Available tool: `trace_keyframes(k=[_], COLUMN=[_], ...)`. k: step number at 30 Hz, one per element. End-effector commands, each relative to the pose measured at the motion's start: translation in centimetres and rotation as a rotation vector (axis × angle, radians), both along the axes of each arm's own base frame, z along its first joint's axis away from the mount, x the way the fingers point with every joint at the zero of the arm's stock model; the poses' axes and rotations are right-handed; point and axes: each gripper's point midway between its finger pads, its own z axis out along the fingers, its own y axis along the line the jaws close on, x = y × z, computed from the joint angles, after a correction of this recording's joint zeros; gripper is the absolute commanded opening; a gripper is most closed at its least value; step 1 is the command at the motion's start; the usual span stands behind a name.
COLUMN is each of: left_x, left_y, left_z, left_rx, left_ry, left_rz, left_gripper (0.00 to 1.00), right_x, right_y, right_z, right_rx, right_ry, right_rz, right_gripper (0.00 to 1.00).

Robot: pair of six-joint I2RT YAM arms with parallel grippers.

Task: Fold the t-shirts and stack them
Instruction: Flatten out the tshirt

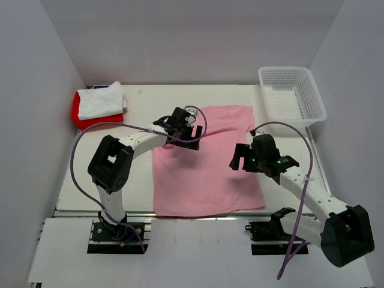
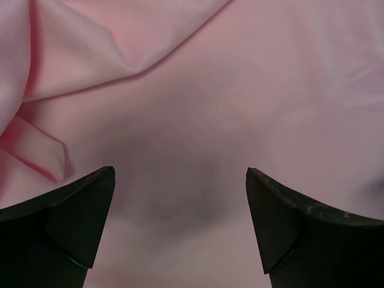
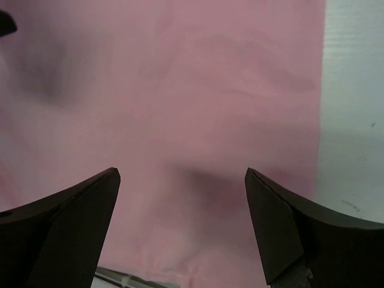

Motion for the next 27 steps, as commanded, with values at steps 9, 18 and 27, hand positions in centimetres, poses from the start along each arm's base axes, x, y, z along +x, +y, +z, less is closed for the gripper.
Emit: trace_keyframes(k=[9, 18, 27], left_x=[0.9, -0.4, -6.1], left_y=[0.5, 2.6, 5.7], left_z=[-3.3, -5.8, -8.0], left_rx=[0.026, 0.075, 0.068], left_ry=[0.028, 0.080, 0.202], left_rz=[0.005, 0.071, 0.196], left_gripper=[1.00, 1.00, 1.00], right_x=[-2.9, -2.8, 0.9], right_y=[3.2, 3.5, 3.0], right_z=[-2.9, -5.5, -7.1], right_rx=[0.048, 0.017, -0.085], right_ry=[0.133, 0.199, 0.200], right_rz=[0.103, 0.104, 0.018], right_gripper=[0.90, 0.90, 0.90])
